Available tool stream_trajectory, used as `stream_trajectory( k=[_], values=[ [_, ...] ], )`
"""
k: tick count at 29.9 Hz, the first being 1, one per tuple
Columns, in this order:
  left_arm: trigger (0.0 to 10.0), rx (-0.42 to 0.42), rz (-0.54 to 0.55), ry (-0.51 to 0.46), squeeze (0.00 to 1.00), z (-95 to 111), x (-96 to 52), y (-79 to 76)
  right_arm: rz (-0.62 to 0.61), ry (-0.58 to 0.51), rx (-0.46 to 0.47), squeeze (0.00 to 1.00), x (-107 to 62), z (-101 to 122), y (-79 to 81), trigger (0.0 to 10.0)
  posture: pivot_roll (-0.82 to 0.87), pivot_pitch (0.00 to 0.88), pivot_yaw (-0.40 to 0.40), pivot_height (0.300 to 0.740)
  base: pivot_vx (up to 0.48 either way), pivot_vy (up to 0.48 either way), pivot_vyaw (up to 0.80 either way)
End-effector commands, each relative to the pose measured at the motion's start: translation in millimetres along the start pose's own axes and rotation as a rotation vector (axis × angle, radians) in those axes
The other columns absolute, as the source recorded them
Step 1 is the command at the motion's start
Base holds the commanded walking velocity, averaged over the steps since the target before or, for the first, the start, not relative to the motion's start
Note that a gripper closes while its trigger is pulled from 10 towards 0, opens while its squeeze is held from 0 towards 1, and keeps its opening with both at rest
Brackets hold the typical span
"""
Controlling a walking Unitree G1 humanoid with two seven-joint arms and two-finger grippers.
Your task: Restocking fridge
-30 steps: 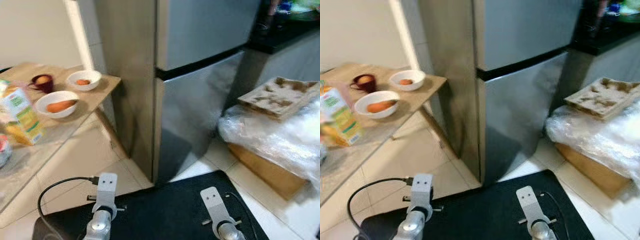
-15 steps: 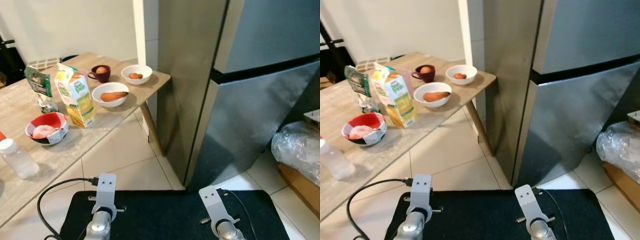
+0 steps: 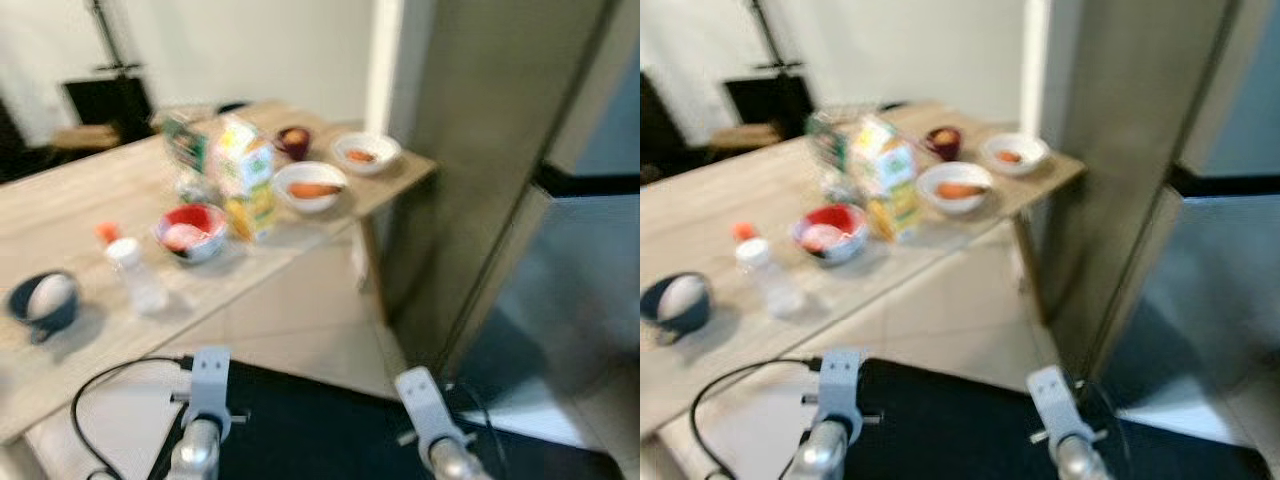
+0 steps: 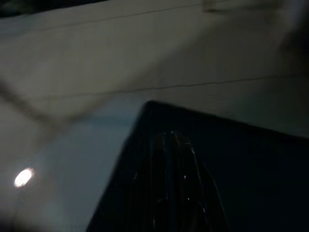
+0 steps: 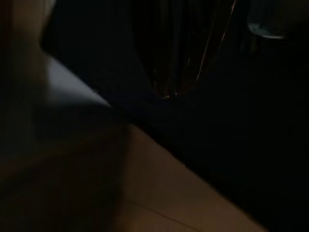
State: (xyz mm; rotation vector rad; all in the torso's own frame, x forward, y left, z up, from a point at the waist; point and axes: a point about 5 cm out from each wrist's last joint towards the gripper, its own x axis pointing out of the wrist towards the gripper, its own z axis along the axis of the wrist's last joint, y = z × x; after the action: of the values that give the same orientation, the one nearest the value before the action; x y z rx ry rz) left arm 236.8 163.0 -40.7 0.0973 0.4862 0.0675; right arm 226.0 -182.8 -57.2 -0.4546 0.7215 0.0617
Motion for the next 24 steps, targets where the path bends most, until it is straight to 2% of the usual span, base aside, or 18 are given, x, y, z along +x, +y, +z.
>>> stream_trajectory(
  k=[1,24],
  values=[
    [10.0,0.003,-0.014,0.005,0.0,-0.9,-0.5,-3.4,0.003,0.015,0.0,0.0,-1.0,-4.1,0.4,10.0,-0.09,0.001,0.007,0.74,0.0,0.0,0.8],
    [10.0,0.003,-0.022,0.011,0.0,-2.7,-1.5,-6.1,0.004,0.007,-0.013,0.0,-0.1,-1.6,-1.3,10.0,-0.09,0.0,0.002,0.74,0.0,0.0,0.8]
  ],
)
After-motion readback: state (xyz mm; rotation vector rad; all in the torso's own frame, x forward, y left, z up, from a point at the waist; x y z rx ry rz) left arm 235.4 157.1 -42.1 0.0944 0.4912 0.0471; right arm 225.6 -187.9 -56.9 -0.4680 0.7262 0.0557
